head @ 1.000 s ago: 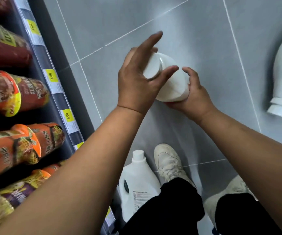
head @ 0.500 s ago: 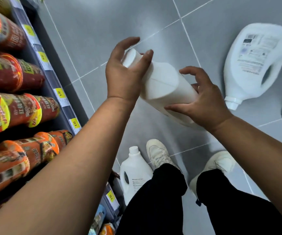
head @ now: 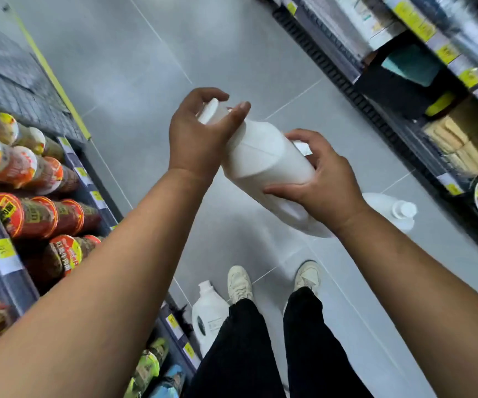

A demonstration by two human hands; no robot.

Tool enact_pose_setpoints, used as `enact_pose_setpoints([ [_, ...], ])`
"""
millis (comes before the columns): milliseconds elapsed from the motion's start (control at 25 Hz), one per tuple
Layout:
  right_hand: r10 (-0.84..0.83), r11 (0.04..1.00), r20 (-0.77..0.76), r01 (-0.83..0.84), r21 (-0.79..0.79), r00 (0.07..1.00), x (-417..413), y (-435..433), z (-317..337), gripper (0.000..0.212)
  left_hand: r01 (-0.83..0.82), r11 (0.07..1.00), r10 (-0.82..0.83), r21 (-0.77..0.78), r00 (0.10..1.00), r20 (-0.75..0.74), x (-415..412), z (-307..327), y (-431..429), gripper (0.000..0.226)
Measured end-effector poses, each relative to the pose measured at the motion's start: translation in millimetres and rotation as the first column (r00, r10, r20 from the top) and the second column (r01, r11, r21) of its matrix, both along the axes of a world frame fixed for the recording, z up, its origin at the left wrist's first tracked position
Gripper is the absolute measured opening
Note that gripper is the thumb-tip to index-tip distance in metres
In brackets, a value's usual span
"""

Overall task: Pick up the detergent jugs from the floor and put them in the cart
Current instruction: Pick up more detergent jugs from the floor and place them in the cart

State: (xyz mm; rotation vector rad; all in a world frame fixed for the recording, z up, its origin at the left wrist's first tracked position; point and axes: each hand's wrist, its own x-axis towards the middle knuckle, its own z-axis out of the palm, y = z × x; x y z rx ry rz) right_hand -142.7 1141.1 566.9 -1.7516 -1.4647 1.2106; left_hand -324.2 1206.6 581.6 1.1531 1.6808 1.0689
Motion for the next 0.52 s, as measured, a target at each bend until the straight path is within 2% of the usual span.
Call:
enact_pose_setpoints([
  [240, -0.274, 0.953, -0.003, 0.272, 0.137, 0.962, 58.4, -77.8, 153.4, 0.072, 0.322, 0.942, -0.326, 0.090, 0.945, 0.030, 86.7, 162.5, -30.8, 0.028],
  [360, -0.389, 0.904, -0.044, 0.390, 0.174, 0.920, 91.9, -126.8, 199.5, 0.070, 0.463, 0.879, -0.467, 0.108, 0.884, 0.006, 134.5, 209.2, -56.3, 0.029],
  [520, -0.558, 0.794, -0.070, 0.556, 0.245, 0.827, 155.6, -211.6, 251.3, 0.073, 0.667, 0.733, -0.669, 0.130, 0.743, -0.039, 222.6, 260.2, -115.6, 0.035],
])
